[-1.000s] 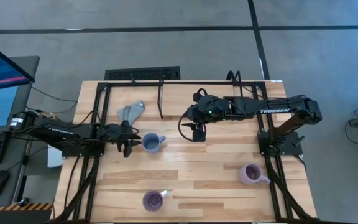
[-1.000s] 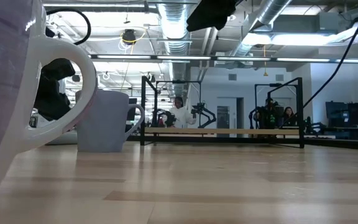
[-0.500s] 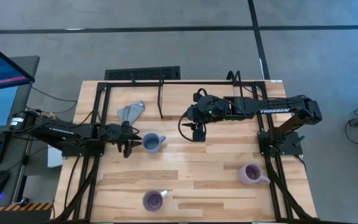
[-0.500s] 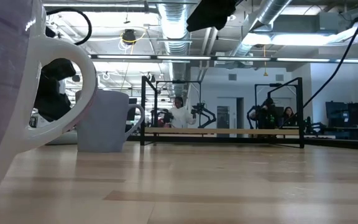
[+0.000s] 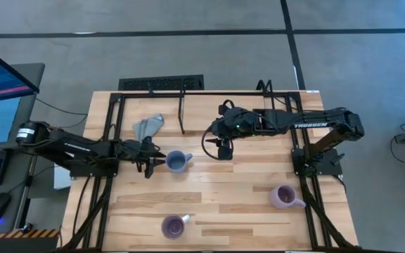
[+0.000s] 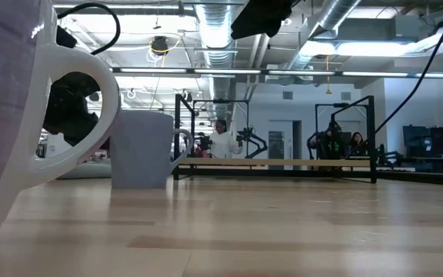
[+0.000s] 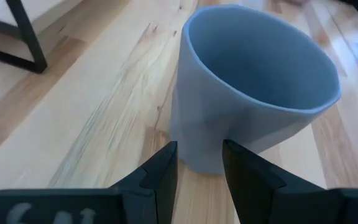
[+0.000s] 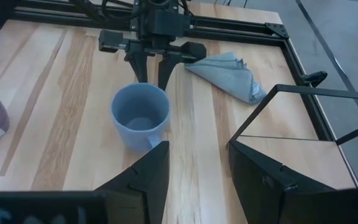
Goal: Stack small to large cups/mugs on shelf
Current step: Put the blue cup on the shelf
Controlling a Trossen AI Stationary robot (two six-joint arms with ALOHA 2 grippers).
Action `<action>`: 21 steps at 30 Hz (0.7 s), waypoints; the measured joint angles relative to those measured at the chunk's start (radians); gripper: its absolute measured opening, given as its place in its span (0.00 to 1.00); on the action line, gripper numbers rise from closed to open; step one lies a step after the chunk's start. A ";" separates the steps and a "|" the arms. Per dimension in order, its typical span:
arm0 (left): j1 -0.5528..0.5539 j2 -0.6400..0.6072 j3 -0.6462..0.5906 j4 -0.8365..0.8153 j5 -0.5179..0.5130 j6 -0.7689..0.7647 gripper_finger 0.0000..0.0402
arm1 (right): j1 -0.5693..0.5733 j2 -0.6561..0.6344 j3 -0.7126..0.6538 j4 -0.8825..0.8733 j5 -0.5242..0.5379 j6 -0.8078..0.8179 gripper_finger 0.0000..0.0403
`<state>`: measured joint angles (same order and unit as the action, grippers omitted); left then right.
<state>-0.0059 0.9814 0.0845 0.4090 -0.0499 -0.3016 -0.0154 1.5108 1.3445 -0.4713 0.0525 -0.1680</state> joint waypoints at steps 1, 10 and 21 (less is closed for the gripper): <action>0.000 0.017 0.000 0.031 0.000 0.000 0.30 | 0.000 0.000 0.000 0.000 0.000 0.000 0.46; 0.000 0.185 0.020 0.230 0.037 0.002 0.30 | 0.000 0.000 0.000 0.000 0.000 0.000 0.46; 0.000 0.439 0.223 0.234 0.039 0.131 0.30 | 0.000 0.000 0.000 -0.004 0.000 0.002 0.46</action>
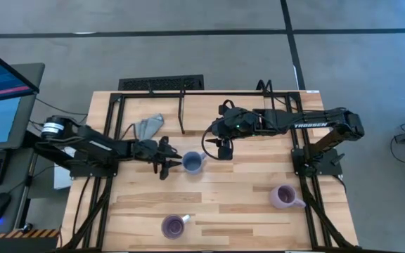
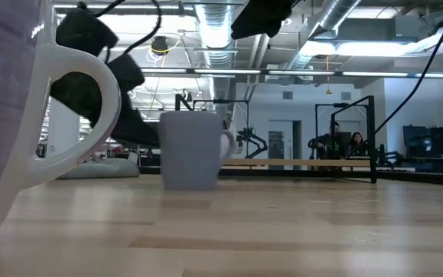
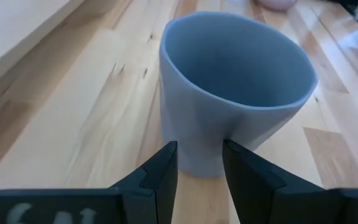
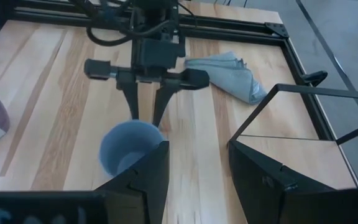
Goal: Stack small to large cups/mugs on shelf
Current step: Put the blue cup on the shelf
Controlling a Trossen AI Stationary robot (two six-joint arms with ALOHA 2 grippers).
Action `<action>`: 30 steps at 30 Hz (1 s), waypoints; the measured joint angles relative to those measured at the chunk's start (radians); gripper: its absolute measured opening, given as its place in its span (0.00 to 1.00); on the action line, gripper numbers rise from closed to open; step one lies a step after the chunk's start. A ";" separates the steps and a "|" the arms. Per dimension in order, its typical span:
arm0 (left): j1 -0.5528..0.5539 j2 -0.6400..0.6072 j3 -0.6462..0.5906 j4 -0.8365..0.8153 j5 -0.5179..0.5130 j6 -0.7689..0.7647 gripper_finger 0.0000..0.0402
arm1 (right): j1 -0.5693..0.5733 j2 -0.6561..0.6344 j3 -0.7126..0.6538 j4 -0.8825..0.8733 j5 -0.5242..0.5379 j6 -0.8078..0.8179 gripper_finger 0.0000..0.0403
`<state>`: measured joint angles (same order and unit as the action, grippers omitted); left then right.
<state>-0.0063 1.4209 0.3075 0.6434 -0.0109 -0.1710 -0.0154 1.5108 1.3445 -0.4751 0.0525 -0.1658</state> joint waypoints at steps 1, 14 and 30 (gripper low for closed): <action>0.000 0.018 0.018 0.000 0.000 0.009 0.30 | 0.000 0.000 0.000 -0.006 0.000 0.000 0.46; 0.001 -0.005 0.086 -0.093 -0.024 0.147 0.30 | 0.000 0.000 0.000 -0.097 0.000 0.008 0.46; 0.002 -0.570 0.086 -0.681 -0.264 0.241 0.30 | -0.012 0.081 0.001 -0.045 0.000 0.095 0.46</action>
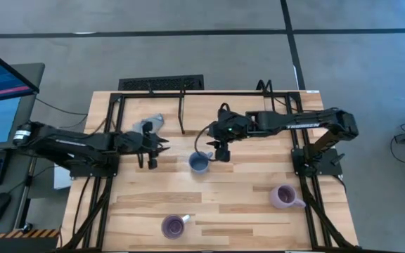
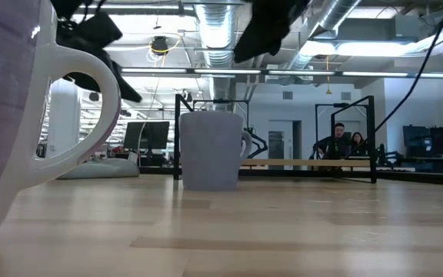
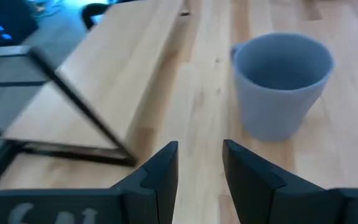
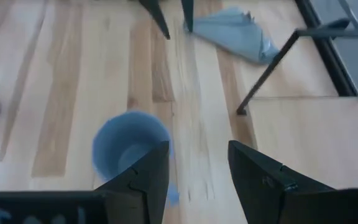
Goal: Stack small to large cups/mugs on shelf
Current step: Put the blue cup on the shelf
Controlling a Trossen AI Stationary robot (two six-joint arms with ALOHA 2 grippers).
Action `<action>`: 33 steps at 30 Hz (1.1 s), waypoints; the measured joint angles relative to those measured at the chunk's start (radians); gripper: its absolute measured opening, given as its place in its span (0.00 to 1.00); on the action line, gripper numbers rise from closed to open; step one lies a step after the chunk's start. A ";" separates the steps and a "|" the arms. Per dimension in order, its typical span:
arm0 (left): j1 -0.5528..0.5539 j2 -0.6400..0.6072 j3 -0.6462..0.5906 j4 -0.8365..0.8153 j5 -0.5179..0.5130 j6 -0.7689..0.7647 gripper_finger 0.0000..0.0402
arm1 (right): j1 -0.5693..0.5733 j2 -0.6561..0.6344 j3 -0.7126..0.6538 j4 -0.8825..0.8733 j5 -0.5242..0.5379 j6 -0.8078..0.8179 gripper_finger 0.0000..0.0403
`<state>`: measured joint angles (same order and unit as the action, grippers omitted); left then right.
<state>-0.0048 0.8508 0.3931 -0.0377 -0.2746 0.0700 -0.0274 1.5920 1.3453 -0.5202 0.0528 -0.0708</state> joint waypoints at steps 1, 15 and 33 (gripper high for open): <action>0.000 -0.033 0.000 -0.038 -0.009 -0.003 0.30 | 0.000 0.018 0.001 0.003 0.000 0.000 0.46; 0.000 -0.185 -0.007 -0.229 -0.027 -0.054 0.30 | -0.016 0.200 -0.001 0.068 -0.002 0.027 0.46; -0.001 -0.175 -0.007 -0.245 -0.027 -0.065 0.30 | -0.009 0.229 -0.001 0.076 -0.062 0.137 0.46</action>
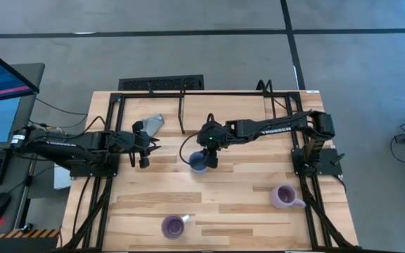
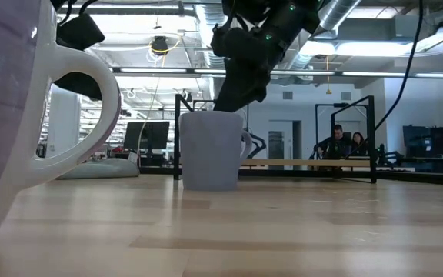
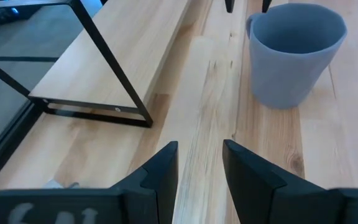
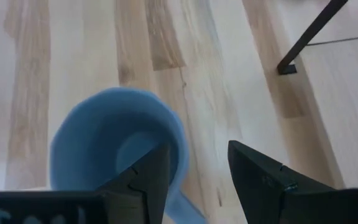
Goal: Stack small to large cups/mugs on shelf
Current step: Put the blue cup on the shelf
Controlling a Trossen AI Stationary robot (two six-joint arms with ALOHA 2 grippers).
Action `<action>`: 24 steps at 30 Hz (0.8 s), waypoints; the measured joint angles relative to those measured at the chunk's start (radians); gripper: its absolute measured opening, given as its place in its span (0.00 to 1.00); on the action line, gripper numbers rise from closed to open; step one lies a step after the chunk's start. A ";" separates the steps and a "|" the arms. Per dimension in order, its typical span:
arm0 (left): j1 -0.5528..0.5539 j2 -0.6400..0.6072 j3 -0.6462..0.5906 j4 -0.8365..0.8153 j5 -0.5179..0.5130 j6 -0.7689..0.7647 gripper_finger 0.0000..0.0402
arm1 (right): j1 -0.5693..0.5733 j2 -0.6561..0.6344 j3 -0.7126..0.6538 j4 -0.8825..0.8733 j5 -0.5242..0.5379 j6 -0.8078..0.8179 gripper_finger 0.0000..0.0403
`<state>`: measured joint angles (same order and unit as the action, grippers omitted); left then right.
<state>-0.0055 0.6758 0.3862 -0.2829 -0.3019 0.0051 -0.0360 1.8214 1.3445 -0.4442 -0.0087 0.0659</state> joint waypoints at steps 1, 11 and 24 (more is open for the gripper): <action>0.000 0.000 0.000 0.000 0.000 0.000 0.30 | 0.001 0.000 0.000 0.000 -0.002 0.012 0.46; 0.000 0.000 -0.001 -0.023 0.000 -0.017 0.30 | 0.016 0.000 0.000 -0.003 0.005 0.022 0.46; 0.000 0.000 -0.001 -0.046 0.001 -0.024 0.30 | 0.024 0.000 0.000 -0.004 0.008 0.040 0.46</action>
<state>-0.0055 0.6758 0.3855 -0.3288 -0.3008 -0.0193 -0.0125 1.8214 1.3445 -0.4480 -0.0006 0.1055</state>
